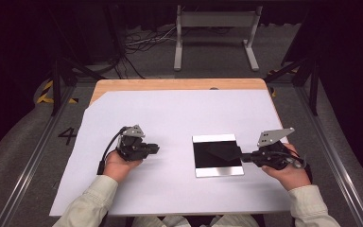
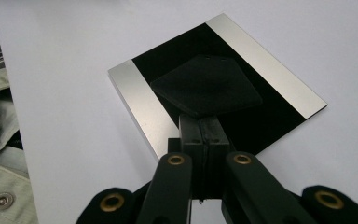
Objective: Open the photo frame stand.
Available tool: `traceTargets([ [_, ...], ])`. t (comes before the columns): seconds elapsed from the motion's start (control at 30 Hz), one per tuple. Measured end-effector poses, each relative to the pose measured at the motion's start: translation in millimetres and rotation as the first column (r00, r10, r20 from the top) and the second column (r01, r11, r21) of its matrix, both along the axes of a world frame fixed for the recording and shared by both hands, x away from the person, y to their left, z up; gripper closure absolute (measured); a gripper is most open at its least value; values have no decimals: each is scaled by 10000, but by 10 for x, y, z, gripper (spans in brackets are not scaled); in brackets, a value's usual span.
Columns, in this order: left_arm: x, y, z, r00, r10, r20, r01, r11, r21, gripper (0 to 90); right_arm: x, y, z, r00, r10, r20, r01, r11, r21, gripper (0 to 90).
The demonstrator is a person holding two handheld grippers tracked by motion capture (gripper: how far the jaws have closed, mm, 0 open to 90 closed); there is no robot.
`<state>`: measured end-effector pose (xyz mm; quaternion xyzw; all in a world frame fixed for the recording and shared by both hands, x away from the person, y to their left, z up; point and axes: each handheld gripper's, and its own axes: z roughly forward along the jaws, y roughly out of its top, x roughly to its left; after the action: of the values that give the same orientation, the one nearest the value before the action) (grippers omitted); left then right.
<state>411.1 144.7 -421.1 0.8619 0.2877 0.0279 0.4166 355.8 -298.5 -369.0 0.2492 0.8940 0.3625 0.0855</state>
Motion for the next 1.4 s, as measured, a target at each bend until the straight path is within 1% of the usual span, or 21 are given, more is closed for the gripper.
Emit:
traceTargets([
  [0.27, 1, -1, -1, 10000, -40, 22, 40, 10000, 22, 806, 2, -21, -17, 9997, 56, -246, -63, 9996, -276, 900],
  [0.4, 1, -2, -3, 10000, -34, 7, 34, 10000, 29, 805, -1, -58, -12, 9994, -106, -318, 92, 9990, -443, 900],
  [0.5, 1, -3, -5, 10000, -40, 6, 40, 10000, 25, 804, 0, -76, -3, 9996, -145, -259, 134, 9991, -396, 900],
  [0.67, 1, -8, -8, 10000, -87, 8, 87, 9999, 52, 802, -10, -131, 47, 9988, -487, -31, 486, 9988, -108, 900],
  [0.9, 3, -11, -13, 9999, -108, 9, 108, 9999, 69, 800, -19, -157, 103, 9963, -840, 202, 838, 9964, 120, 899],
  [0.97, 3, -11, -18, 9999, -105, 15, 105, 9999, 67, 801, -22, -169, 127, 9939, -1056, 314, 1050, 9943, 210, 893],
  [1.03, -1, -12, -19, 10000, -75, -36, 75, 10000, 46, 800, -24, -180, 141, 9913, -1276, 309, 1267, 9915, 301, 881],
  [1.07, 1, -11, -18, 9999, -105, 0, 105, 9999, 66, 800, -21, -190, 145, 9897, -1386, 355, 1373, 9899, 356, 879],
  [1.13, 0, -13, -17, 9999, -111, 57, 110, 9999, 61, 800, -20, -212, 156, 9862, -1595, 451, 1574, 9864, 470, 881],
  [1.2, -2, -14, -19, 9999, -111, 14, 111, 9999, 55, 800, -24, -237, 173, 9820, -1812, 539, 1778, 9821, 614, 873],
  [1.27, -1, -12, -20, 9999, -136, -3, 136, 9999, 89, 800, -25, -258, 187, 9761, -2087, 611, 2036, 9757, 808, 864],
  [1.3, -1, -12, -20, 9999, -136, -3, 136, 9999, 89, 800, -25, -258, 187, 9761, -2087, 611, 2036, 9757, 808, 864],
  [1.33, -4, -14, -20, 9999, -114, -32, 114, 9999, 70, 800, -26, -273, 193, 9730, -2213, 659, 2149, 9722, 927, 859],
  [1.37, -3, -13, -20, 9999, -139, -8, 139, 9999, 80, 799, -26, -295, 198, 9664, -2445, 795, 2350, 9654, 1126, 850],
  [1.4, -3, -13, -20, 9999, -139, -8, 139, 9999, 80, 799, -26, -305, 201, 9636, -2541, 827, 2435, 9624, 1205, 847],
])
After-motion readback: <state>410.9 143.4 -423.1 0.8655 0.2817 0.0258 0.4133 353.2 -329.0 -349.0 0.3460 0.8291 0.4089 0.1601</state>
